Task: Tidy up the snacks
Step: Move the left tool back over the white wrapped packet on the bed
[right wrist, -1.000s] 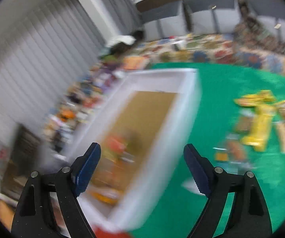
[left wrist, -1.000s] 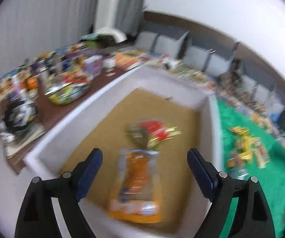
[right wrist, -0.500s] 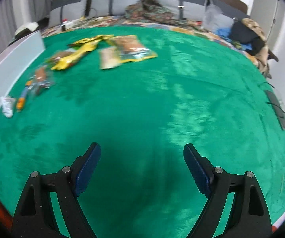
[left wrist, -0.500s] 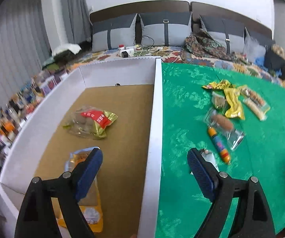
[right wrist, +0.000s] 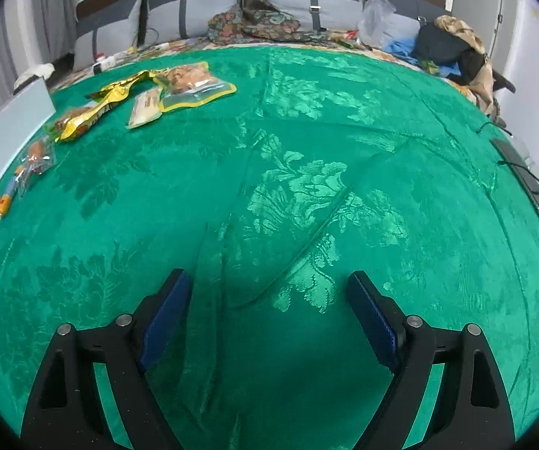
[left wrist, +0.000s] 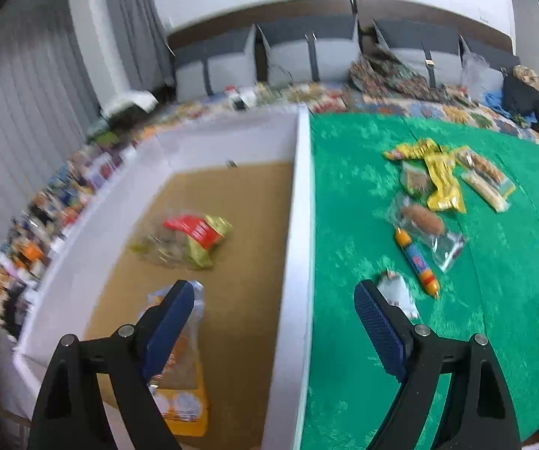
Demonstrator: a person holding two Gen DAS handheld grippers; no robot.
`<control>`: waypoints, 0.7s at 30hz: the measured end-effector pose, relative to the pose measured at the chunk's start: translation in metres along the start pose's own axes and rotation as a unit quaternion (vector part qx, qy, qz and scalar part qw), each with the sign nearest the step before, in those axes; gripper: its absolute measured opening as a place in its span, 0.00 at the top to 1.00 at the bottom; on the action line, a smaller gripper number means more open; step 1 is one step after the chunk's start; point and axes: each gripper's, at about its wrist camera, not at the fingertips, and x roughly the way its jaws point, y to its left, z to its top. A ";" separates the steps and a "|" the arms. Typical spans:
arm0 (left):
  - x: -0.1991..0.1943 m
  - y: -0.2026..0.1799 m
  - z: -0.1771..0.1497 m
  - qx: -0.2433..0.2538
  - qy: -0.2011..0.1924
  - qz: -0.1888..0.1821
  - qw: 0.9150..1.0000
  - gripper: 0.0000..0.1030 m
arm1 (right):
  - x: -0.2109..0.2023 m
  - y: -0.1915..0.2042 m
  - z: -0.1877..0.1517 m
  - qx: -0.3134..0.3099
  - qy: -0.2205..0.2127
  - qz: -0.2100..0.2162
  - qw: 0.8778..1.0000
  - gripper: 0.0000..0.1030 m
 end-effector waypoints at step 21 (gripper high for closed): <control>-0.006 -0.071 0.017 -0.017 0.114 -0.203 0.972 0.00 | 0.003 -0.001 0.002 -0.001 0.003 0.007 1.000 0.09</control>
